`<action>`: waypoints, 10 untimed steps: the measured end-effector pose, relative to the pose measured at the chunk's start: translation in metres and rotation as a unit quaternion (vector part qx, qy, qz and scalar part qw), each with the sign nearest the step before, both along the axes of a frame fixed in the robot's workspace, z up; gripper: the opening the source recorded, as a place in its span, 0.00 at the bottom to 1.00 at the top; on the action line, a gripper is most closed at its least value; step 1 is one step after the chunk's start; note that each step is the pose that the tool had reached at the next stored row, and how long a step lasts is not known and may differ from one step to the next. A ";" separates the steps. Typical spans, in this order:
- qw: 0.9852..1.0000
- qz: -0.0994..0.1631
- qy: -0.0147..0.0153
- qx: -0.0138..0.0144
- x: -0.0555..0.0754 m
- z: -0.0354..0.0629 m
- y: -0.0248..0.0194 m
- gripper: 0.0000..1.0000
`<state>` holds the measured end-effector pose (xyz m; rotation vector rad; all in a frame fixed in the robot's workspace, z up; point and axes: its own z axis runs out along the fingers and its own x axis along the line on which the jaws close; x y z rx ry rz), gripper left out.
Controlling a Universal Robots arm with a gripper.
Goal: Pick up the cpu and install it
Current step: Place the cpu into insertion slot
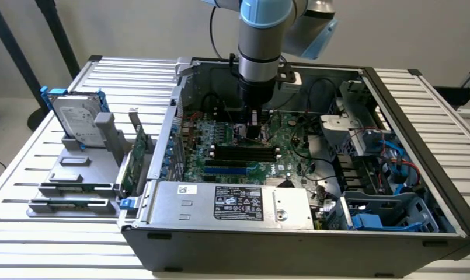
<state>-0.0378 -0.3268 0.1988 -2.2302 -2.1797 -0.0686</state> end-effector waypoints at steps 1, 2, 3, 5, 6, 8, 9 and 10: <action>1.000 0.000 0.000 0.000 0.000 0.0000 0.0000 0.55; 1.000 0.000 0.000 0.000 0.000 0.0000 0.0000 0.55; 1.000 0.000 0.000 0.000 0.000 -0.0001 0.0000 0.55; 1.000 0.000 0.000 0.000 0.000 -0.0001 0.0000 0.55; 1.000 0.000 0.000 0.000 0.000 -0.0001 0.0000 0.55; 1.000 0.000 0.000 -0.001 0.000 -0.0002 0.0000 0.55; 1.000 0.000 0.001 -0.001 0.000 -0.0002 0.0000 0.55; 1.000 0.000 0.001 -0.001 0.000 -0.0002 0.0000 0.55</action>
